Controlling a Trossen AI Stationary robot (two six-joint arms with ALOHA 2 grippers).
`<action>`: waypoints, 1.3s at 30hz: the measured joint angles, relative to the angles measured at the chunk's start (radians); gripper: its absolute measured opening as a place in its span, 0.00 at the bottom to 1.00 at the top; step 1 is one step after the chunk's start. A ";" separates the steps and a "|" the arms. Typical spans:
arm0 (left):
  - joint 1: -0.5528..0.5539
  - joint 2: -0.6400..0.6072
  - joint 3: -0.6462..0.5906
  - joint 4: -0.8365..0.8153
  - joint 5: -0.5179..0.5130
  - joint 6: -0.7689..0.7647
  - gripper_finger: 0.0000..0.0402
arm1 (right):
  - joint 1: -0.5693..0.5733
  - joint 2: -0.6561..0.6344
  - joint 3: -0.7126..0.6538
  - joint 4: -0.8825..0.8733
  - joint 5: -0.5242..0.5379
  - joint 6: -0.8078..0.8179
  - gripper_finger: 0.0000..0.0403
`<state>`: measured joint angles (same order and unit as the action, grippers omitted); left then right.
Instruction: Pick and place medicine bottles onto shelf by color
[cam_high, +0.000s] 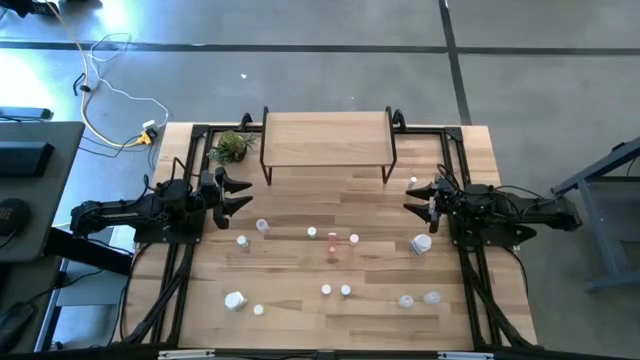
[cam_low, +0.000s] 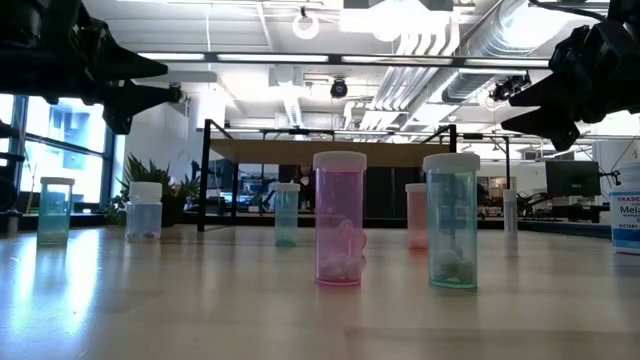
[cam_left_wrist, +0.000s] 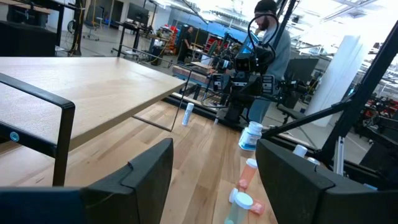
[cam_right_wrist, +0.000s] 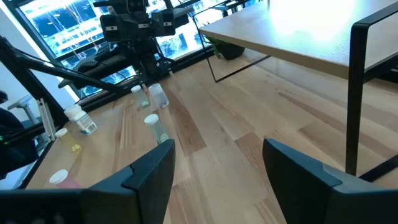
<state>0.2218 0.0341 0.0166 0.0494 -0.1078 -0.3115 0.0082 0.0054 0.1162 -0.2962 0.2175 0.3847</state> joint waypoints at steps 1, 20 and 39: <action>0.000 0.000 0.000 0.000 0.000 0.000 0.55 | 0.000 0.000 0.000 0.000 0.000 0.000 0.58; 0.000 0.000 0.000 0.002 0.001 -0.191 0.55 | 0.000 0.000 0.000 0.000 0.000 0.000 0.58; 0.000 0.033 0.000 -0.030 -0.019 -0.321 0.58 | 0.000 0.000 0.000 0.000 0.000 0.000 0.58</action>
<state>0.2214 0.0672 0.0166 0.0194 -0.1272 -0.6325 0.0083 0.0051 0.1165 -0.2966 0.2176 0.3850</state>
